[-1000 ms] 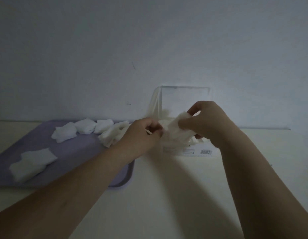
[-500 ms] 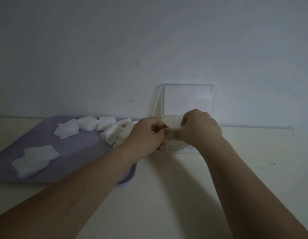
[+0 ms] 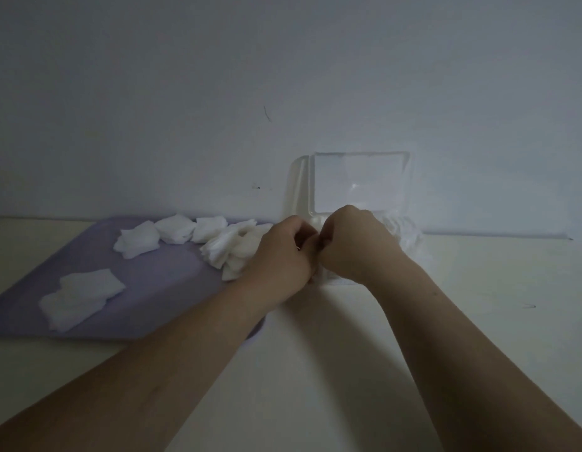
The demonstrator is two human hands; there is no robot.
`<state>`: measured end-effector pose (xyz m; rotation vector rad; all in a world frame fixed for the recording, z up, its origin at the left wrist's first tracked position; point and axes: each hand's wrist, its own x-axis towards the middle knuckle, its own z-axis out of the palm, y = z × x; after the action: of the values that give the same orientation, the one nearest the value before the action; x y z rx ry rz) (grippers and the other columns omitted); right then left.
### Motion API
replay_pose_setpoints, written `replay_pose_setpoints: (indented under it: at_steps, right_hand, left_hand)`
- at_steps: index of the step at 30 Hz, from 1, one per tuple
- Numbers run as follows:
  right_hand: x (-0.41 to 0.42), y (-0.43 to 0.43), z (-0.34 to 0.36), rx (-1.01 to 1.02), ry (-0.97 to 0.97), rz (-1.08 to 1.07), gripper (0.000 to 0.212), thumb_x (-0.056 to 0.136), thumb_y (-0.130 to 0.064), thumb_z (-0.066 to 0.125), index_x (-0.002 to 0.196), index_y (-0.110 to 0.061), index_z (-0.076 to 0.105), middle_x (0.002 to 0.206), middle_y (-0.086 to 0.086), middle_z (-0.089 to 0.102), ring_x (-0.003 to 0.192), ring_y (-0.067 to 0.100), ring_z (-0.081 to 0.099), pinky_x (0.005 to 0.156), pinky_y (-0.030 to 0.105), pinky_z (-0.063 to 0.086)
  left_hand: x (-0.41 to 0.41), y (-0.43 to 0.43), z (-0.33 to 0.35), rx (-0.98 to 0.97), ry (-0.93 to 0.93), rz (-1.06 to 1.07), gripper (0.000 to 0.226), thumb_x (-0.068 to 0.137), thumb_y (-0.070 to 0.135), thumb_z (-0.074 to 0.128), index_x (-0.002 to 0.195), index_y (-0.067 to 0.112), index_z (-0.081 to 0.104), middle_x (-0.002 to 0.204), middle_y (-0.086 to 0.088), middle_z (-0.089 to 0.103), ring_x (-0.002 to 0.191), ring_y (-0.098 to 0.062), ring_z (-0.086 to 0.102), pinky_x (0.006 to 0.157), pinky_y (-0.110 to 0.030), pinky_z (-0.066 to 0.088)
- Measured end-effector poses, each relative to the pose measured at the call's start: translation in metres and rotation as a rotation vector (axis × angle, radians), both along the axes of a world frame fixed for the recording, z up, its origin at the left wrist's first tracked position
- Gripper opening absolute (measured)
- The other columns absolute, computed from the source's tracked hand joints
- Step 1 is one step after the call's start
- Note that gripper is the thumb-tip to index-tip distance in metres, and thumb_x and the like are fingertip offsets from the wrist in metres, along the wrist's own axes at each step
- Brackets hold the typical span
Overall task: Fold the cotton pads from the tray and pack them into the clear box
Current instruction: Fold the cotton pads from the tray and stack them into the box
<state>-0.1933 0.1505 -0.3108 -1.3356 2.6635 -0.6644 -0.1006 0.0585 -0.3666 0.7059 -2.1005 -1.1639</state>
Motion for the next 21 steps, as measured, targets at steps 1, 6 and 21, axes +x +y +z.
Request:
replay_pose_setpoints:
  at_steps: [1, 6, 21]
  right_hand:
    - [0.0, 0.0, 0.001, 0.014, -0.021, 0.014, 0.015, 0.083, -0.012, 0.059, 0.09, -0.01, 0.072, 0.071, 0.005, 0.066, 0.071, 0.022, 0.066, 0.064, 0.034, 0.059]
    - [0.0, 0.003, 0.005, 0.028, -0.001, -0.019, 0.021, 0.087, -0.018, 0.063, 0.104, -0.013, 0.074, 0.102, 0.007, 0.071, 0.084, 0.026, 0.069, 0.078, 0.037, 0.062]
    - [0.097, -0.022, -0.074, -0.241, 0.029, 0.32, 0.062, 0.09, -0.033, 0.068, 0.148, -0.018, 0.048, 0.164, 0.015, 0.032, 0.151, 0.034, 0.03, 0.119, 0.039, 0.032]
  left_hand:
    - [0.0, -0.001, -0.001, -0.001, -0.006, 0.001, 0.012, 0.099, 0.026, 0.059, 0.088, 0.025, 0.064, 0.078, -0.002, 0.073, 0.069, -0.026, 0.071, 0.061, -0.051, 0.063]
    - [0.01, -0.003, 0.003, -0.014, -0.065, -0.023, 0.014, 0.1, 0.025, 0.057, 0.105, 0.028, 0.071, 0.092, 0.005, 0.076, 0.083, -0.018, 0.074, 0.075, -0.049, 0.064]
    - [0.206, -0.061, 0.004, -0.327, -1.026, 0.484, 0.07, 0.091, 0.065, 0.05, 0.152, 0.035, 0.035, 0.168, -0.008, 0.018, 0.155, -0.035, 0.015, 0.119, -0.06, 0.019]
